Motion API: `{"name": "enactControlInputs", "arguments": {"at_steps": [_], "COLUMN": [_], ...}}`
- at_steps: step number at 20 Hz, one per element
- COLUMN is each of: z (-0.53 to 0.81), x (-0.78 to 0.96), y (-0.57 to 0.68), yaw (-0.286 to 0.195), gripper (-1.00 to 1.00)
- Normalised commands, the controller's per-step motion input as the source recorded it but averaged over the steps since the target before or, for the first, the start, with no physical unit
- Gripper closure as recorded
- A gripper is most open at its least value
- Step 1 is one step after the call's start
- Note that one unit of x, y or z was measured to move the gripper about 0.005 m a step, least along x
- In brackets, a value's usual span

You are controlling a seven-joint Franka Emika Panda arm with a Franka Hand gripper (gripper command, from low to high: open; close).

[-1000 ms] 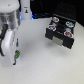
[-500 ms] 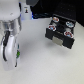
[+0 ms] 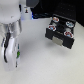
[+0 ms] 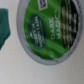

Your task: Open the kcup holder, insert the kcup into the holder, and close the kcup holder

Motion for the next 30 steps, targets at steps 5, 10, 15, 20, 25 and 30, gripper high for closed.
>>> {"name": "enactControlInputs", "arguments": {"at_steps": [5, 10, 15, 20, 25, 30], "z": [-0.01, 0.18, 0.79, 0.88, 0.78, 0.69], "x": [-0.01, 0.02, 0.05, 0.06, 0.06, 0.05], "y": [-0.02, 0.06, 0.33, 0.48, 0.59, 0.63], "yaw": [-0.059, -0.033, -0.001, 0.019, 0.029, 0.027], "gripper": [1.0, 1.0, 1.0, 1.0, 1.0, 1.0]}}
